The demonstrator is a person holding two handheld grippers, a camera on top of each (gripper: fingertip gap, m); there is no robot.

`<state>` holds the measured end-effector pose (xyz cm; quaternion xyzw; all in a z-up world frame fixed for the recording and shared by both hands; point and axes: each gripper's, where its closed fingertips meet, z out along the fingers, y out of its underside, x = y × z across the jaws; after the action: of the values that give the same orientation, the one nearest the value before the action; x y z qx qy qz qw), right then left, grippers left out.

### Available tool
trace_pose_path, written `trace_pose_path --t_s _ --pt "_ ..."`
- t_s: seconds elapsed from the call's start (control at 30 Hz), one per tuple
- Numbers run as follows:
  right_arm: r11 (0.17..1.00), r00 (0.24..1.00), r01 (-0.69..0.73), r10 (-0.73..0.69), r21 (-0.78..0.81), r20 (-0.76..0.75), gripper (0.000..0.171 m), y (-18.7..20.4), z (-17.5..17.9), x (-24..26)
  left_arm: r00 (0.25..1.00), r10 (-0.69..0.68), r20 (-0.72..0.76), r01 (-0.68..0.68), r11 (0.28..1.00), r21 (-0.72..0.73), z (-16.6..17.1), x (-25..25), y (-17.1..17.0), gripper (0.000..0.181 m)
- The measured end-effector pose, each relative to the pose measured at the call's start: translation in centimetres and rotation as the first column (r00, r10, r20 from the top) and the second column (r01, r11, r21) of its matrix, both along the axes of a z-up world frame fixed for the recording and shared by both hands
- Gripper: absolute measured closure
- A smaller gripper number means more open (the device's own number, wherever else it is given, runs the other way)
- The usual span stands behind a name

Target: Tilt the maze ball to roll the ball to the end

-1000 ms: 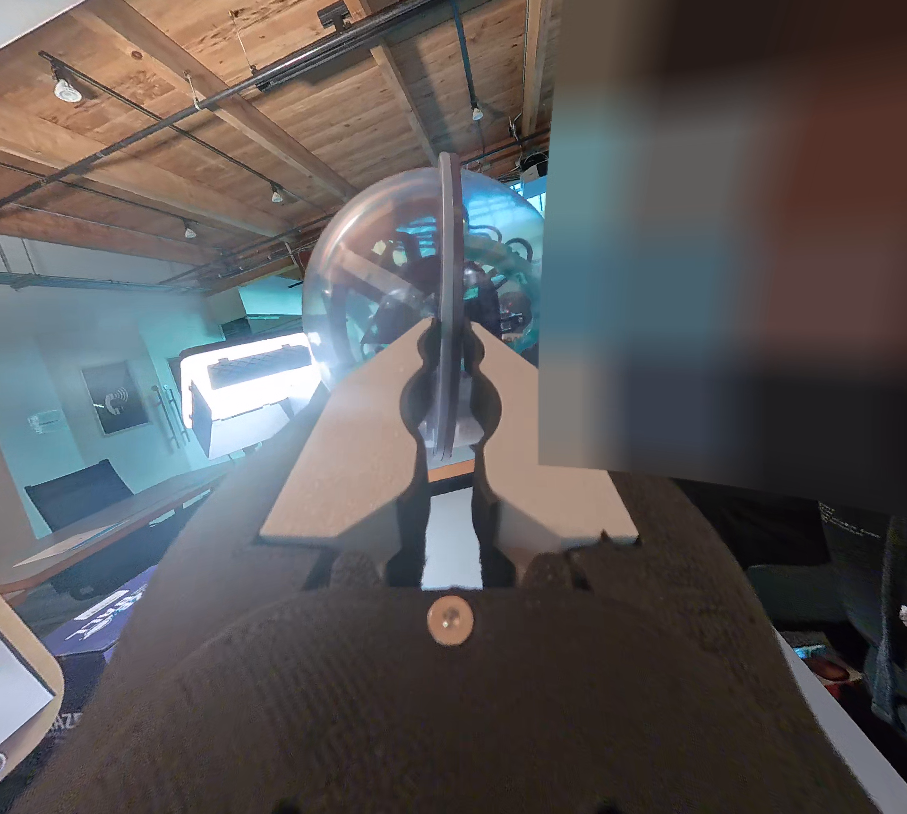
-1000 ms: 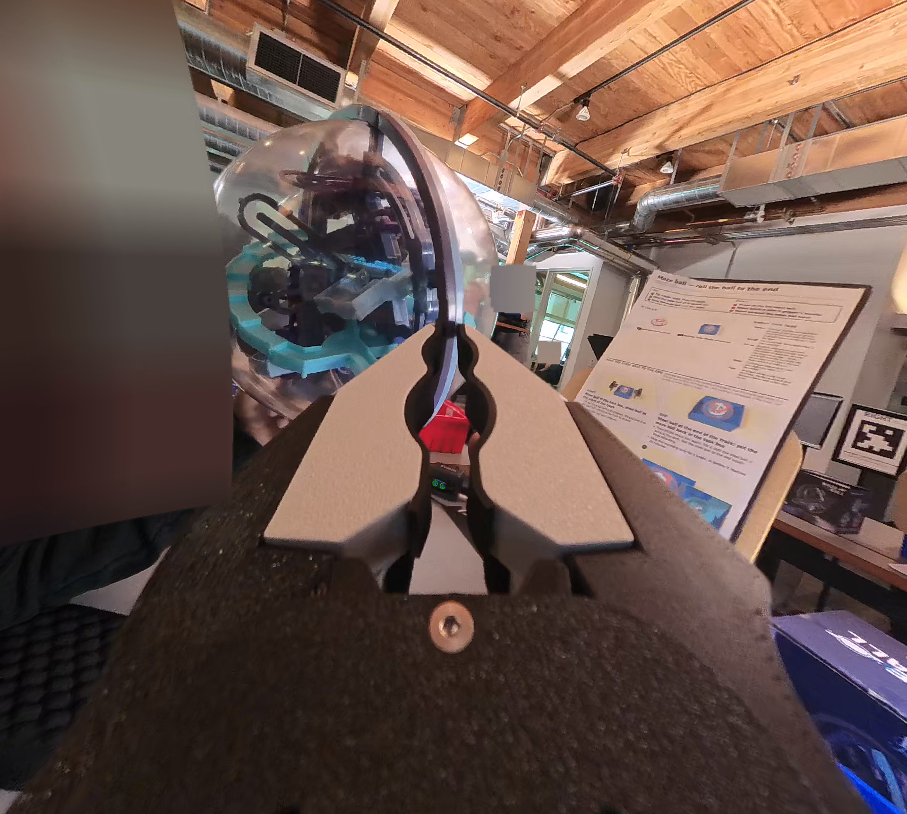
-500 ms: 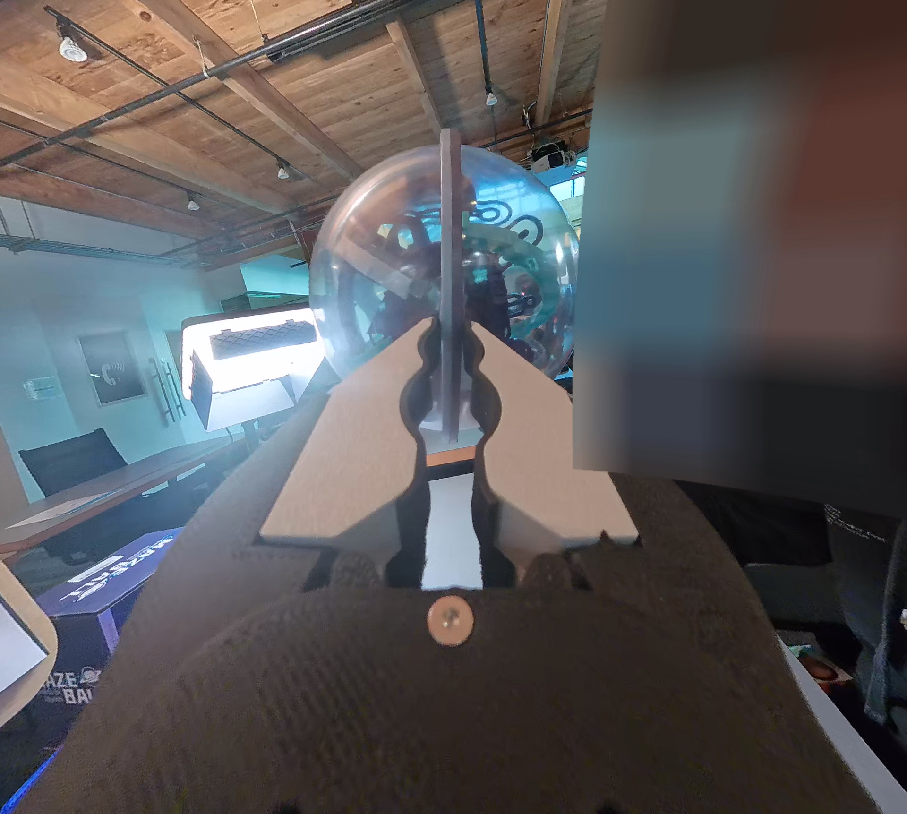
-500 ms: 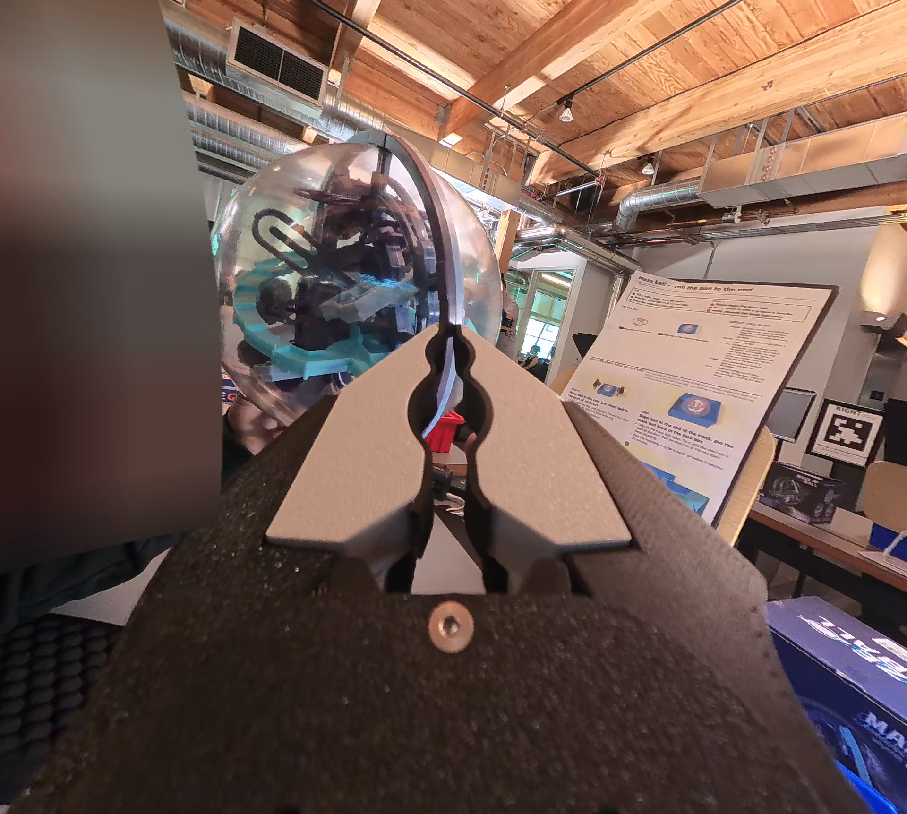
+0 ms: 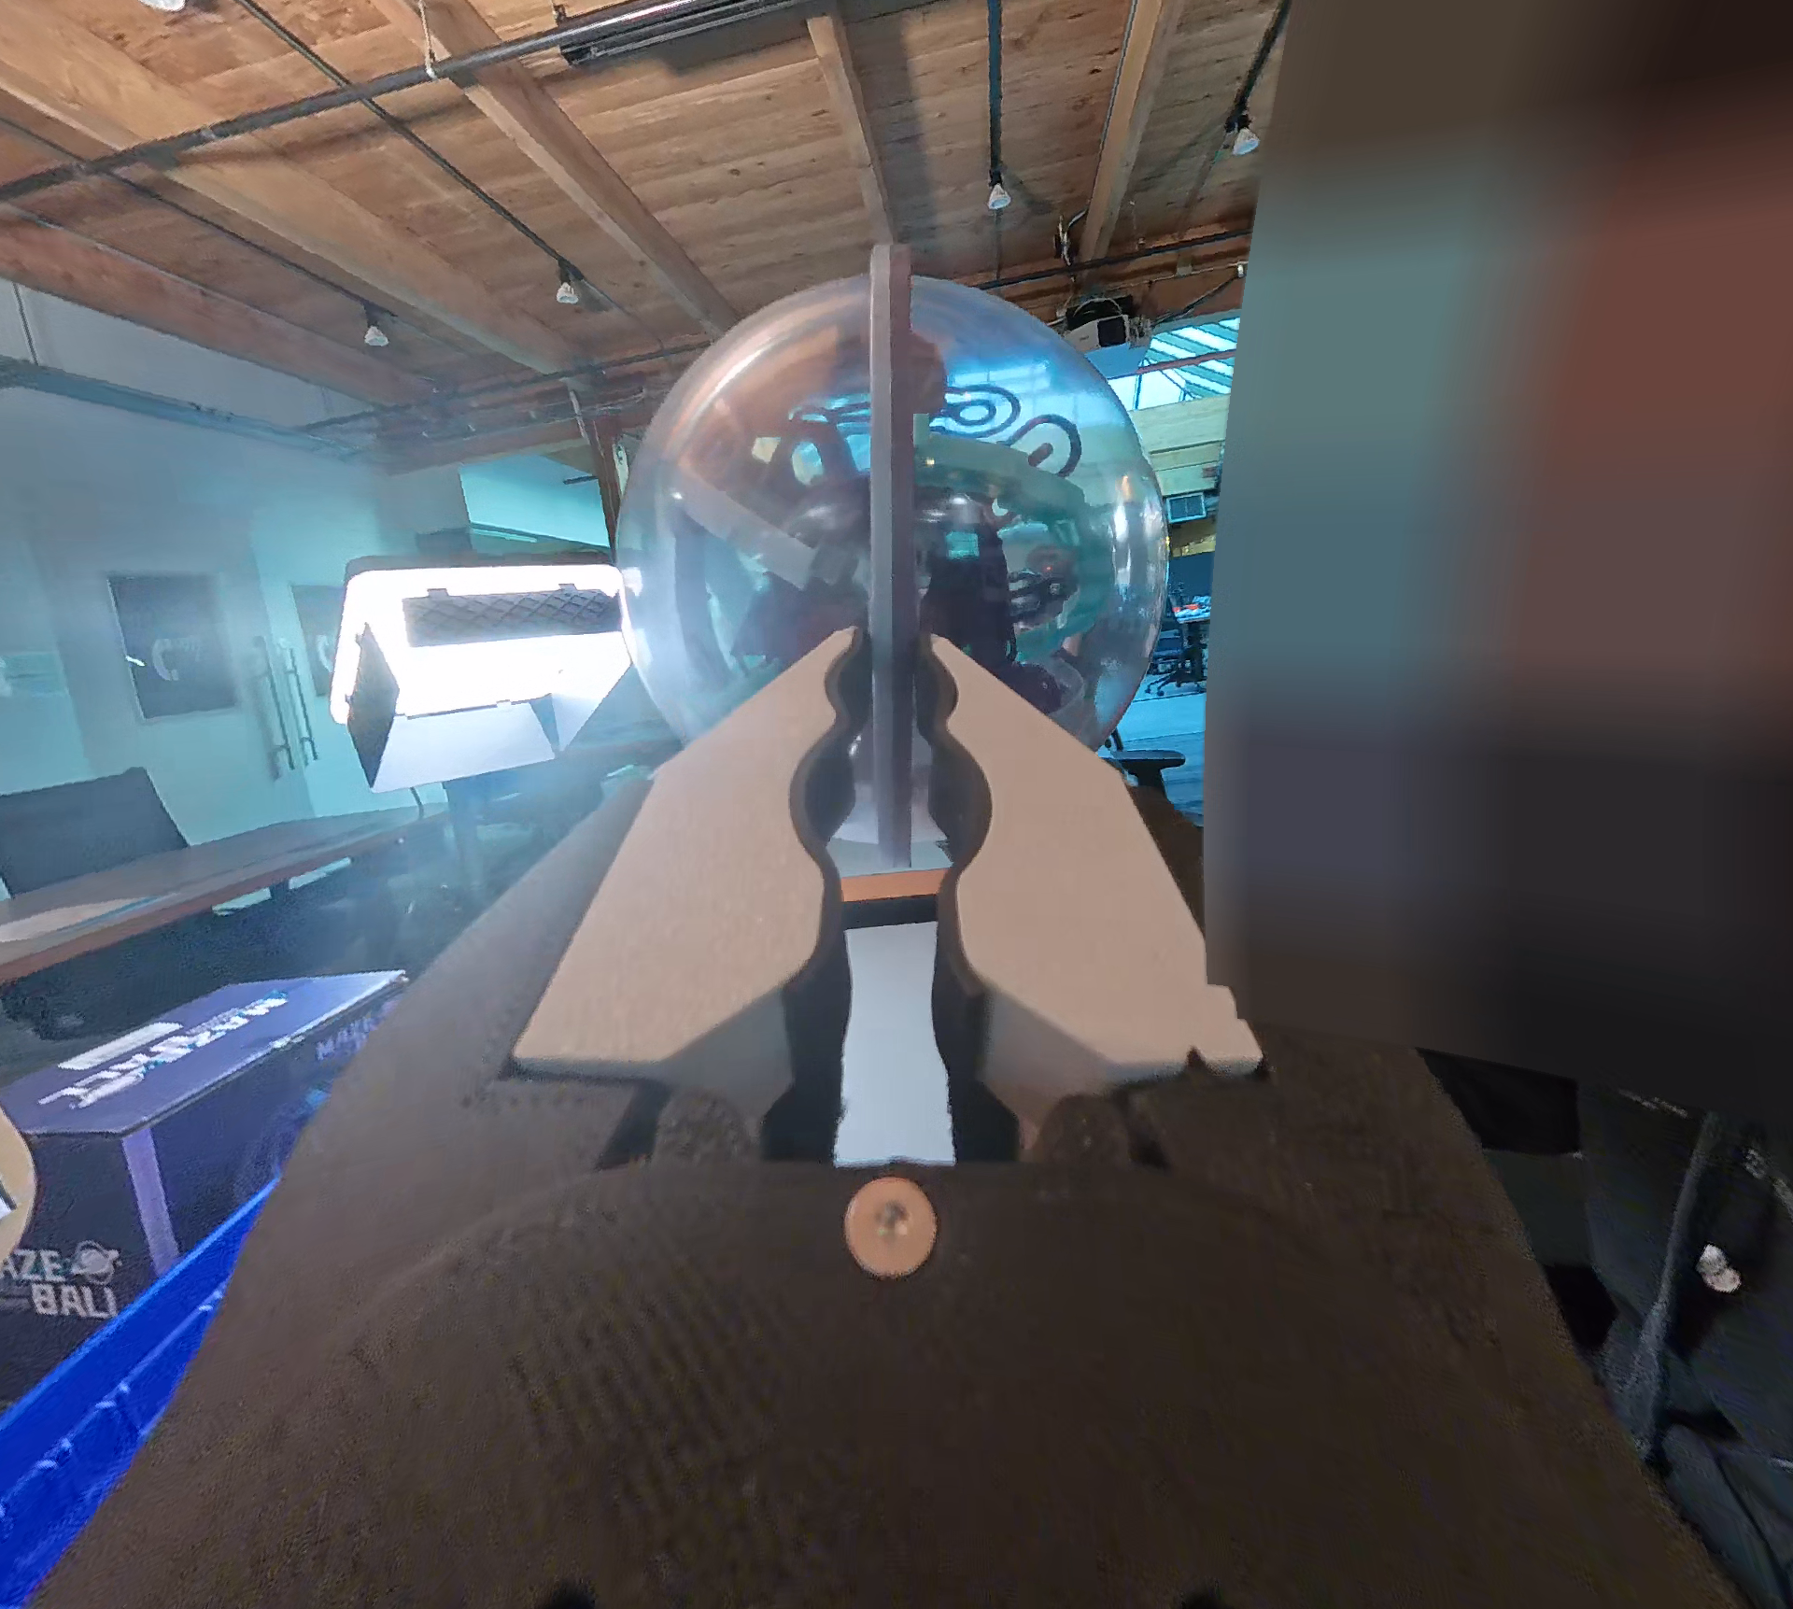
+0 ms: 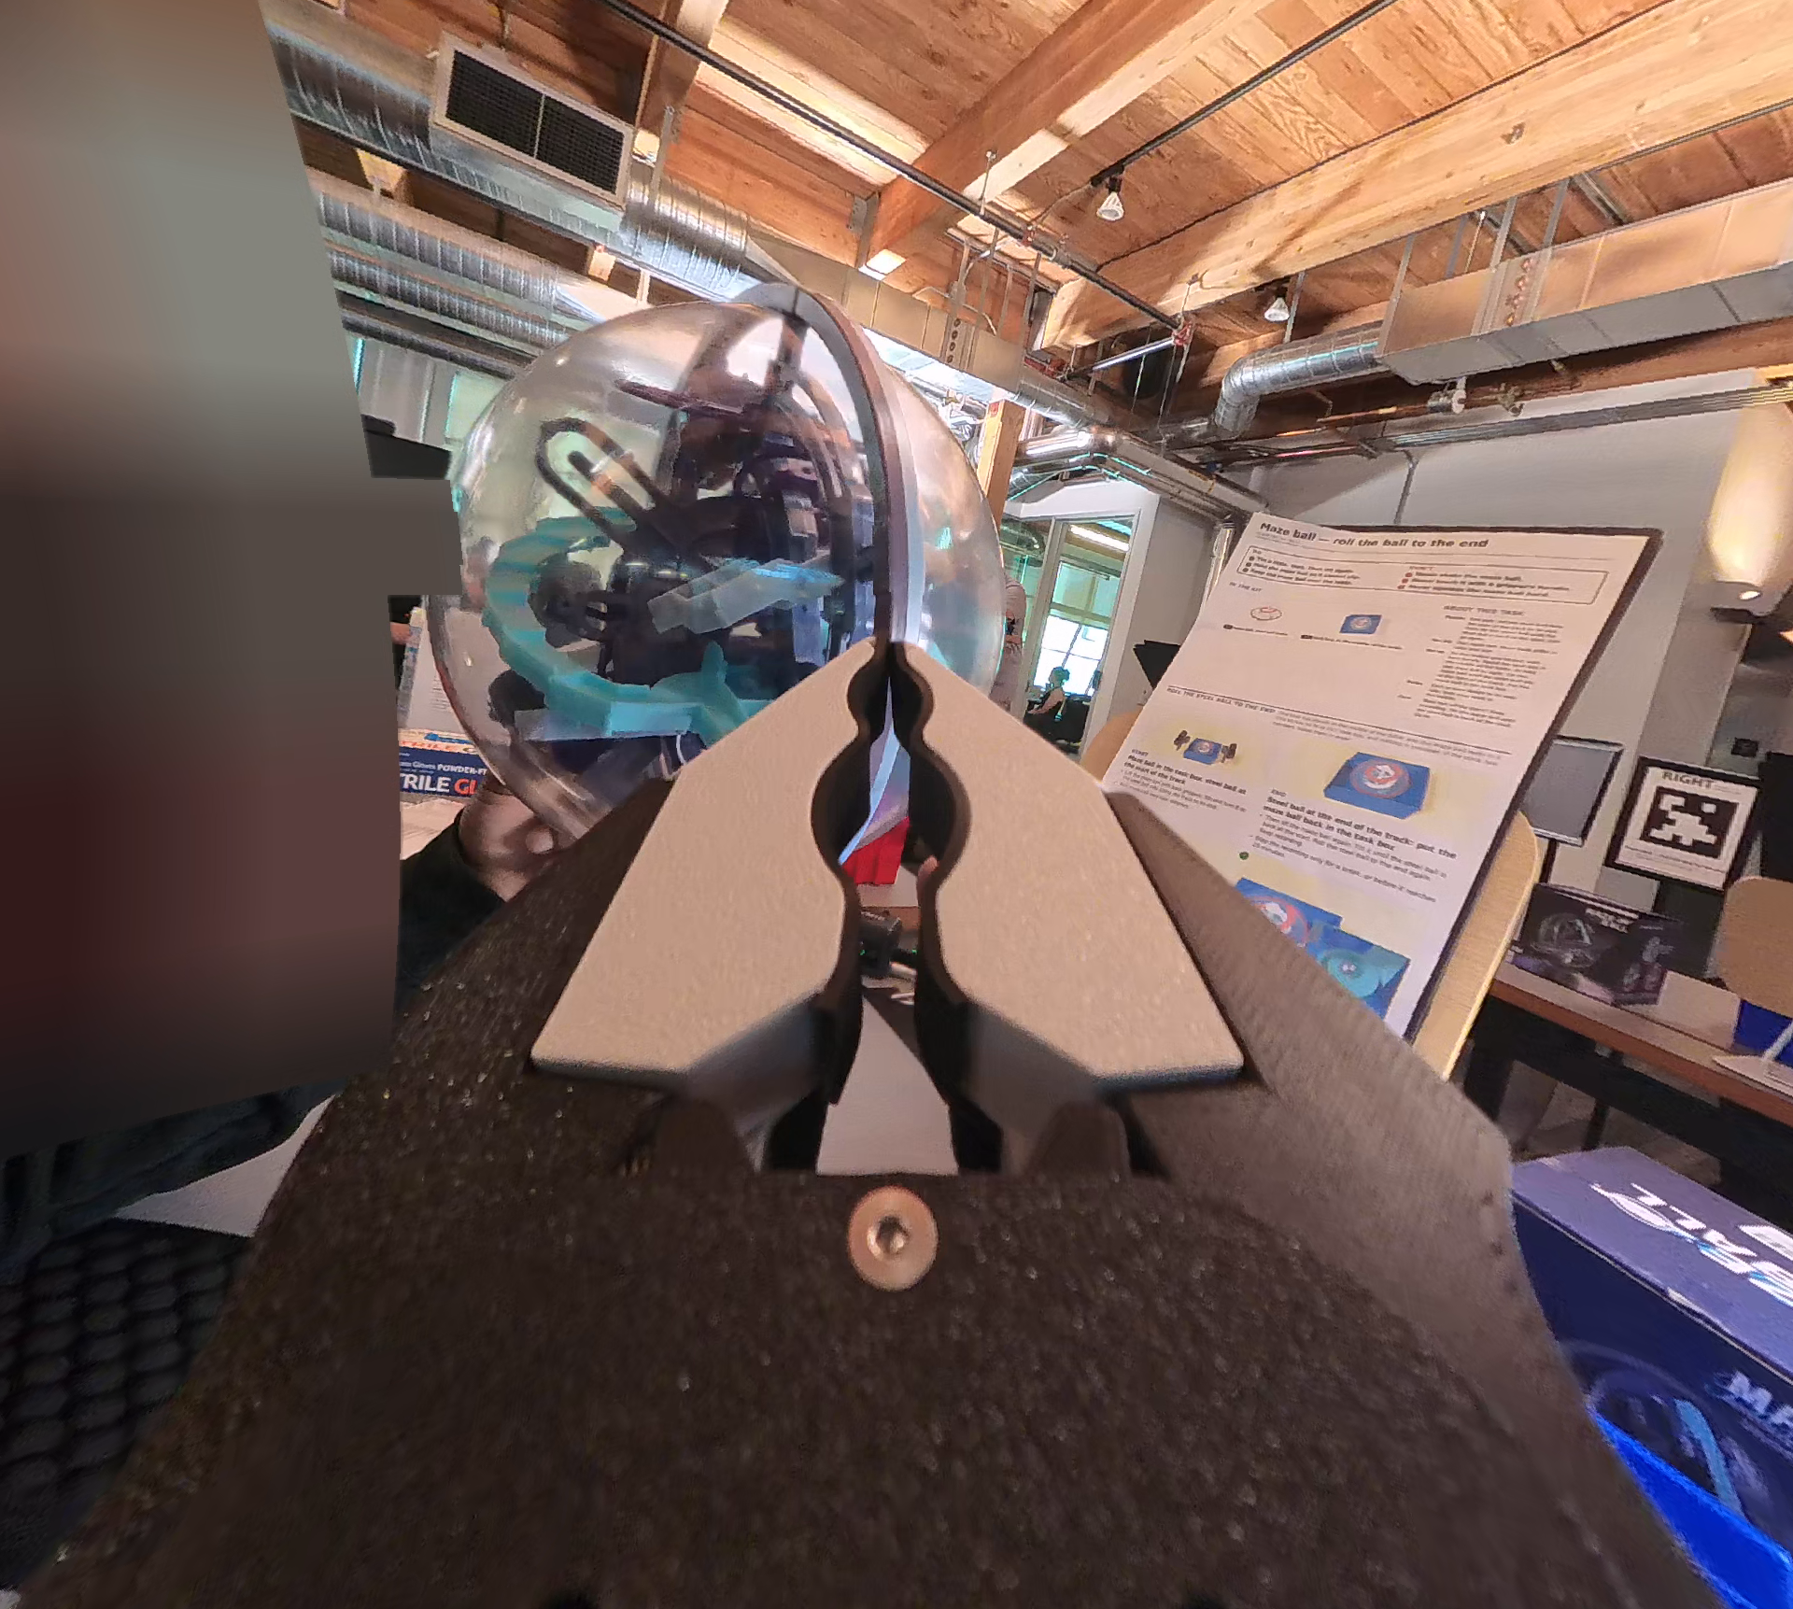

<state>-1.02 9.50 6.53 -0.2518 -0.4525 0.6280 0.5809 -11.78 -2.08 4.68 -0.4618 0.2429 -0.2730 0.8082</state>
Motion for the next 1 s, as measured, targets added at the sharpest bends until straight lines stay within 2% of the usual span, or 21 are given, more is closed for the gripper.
trace_pose_path --t_s 0.03,0.43,1.0 --pt "1.000 1.000 -0.003 0.003 -0.006 0.005 0.171 0.1 -0.1 -0.1 1.000 -0.011 0.017 0.011 1.000 -0.013 -0.1 -0.1 0.1 0.173" --pt "0.986 0.992 -0.062 0.078 -0.156 0.099 0.171 1.2 -3.4 -1.7 0.973 -0.089 0.212 0.125 0.978 -0.166 -4.6 -1.4 1.1 0.174" --pt "0.890 0.960 -0.035 0.156 -0.454 0.232 0.171 1.0 -15.4 -0.2 0.931 -0.131 0.341 0.252 0.906 -0.340 -13.2 0.0 0.7 0.174"
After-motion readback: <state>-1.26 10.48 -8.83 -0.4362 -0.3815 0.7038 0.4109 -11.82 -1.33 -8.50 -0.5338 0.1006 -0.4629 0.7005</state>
